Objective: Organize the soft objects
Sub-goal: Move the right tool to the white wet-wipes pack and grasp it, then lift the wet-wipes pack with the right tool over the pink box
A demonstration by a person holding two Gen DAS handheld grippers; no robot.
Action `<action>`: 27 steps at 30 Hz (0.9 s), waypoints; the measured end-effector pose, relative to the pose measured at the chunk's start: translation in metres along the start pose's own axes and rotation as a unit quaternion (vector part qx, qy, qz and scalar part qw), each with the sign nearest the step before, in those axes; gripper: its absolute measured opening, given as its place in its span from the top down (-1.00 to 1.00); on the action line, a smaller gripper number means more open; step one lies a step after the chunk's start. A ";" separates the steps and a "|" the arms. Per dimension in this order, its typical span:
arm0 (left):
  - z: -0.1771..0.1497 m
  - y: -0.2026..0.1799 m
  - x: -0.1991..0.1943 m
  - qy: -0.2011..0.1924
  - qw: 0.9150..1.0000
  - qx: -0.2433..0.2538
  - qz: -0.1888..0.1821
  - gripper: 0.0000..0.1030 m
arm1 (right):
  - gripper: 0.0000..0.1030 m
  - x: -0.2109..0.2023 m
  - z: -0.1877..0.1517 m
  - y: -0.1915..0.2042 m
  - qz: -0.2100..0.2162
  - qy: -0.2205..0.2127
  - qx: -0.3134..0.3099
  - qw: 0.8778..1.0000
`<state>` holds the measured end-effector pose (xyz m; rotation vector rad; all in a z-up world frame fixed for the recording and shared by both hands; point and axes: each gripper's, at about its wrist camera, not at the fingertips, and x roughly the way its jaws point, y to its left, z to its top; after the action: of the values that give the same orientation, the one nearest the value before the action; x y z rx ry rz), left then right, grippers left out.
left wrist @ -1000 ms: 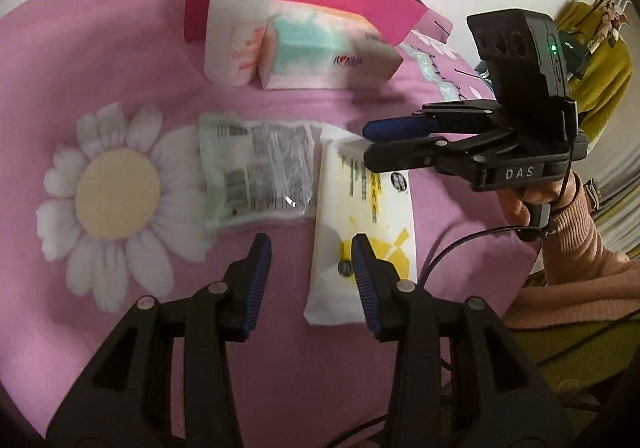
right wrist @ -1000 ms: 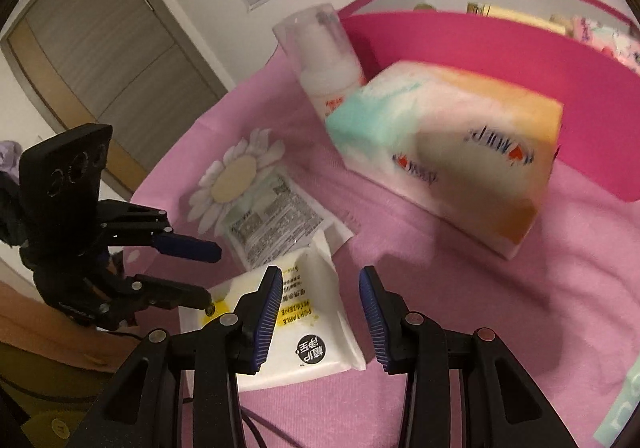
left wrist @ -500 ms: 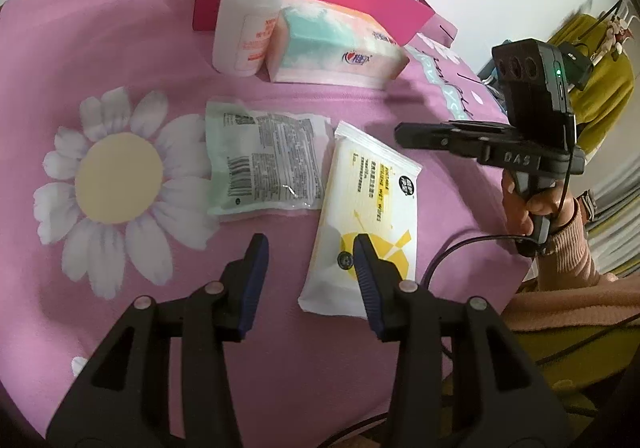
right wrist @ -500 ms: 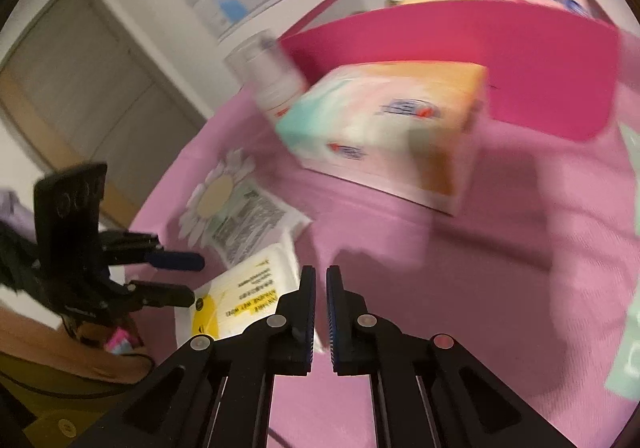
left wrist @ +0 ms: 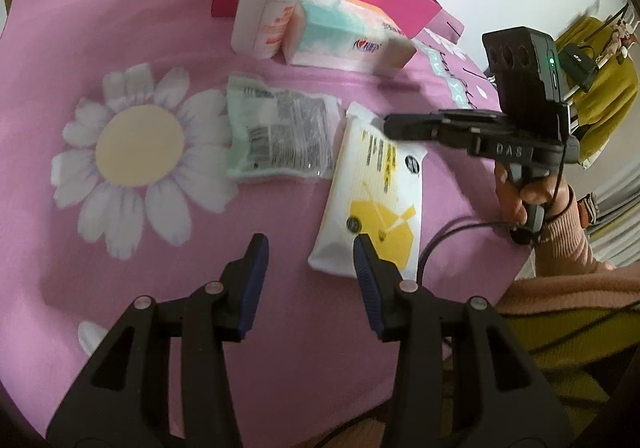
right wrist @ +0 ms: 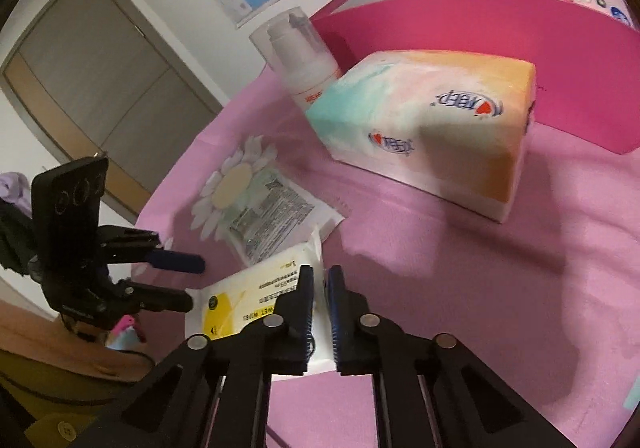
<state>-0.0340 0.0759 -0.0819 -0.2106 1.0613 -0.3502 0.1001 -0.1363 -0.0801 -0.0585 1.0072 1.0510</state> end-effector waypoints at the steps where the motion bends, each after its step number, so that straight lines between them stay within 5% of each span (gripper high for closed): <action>1: -0.003 0.002 -0.001 0.003 1.000 -0.002 -0.005 0.11 | 0.92 -0.001 -0.002 -0.004 -0.002 0.000 0.009 1.000; 10: -0.014 -0.020 0.007 0.037 0.997 0.028 -0.068 0.09 | 0.85 -0.002 -0.009 -0.012 0.016 -0.007 0.035 0.999; 14: -0.006 -0.025 0.014 0.032 0.997 0.023 -0.067 0.16 | 0.45 -0.006 -0.009 -0.015 0.035 -0.006 0.046 0.998; 17: 0.001 -0.027 0.018 0.030 0.997 0.022 -0.062 0.32 | 0.44 0.000 -0.008 -0.009 0.034 -0.004 0.032 0.999; 27: 0.026 -0.036 0.035 0.017 0.998 0.030 -0.043 0.32 | 0.57 -0.025 -0.021 -0.019 0.005 -0.035 0.067 0.997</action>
<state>-0.0024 0.0294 -0.0862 -0.1969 1.0766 -0.4634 0.0973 -0.1745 -0.0823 0.0925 1.0129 0.9868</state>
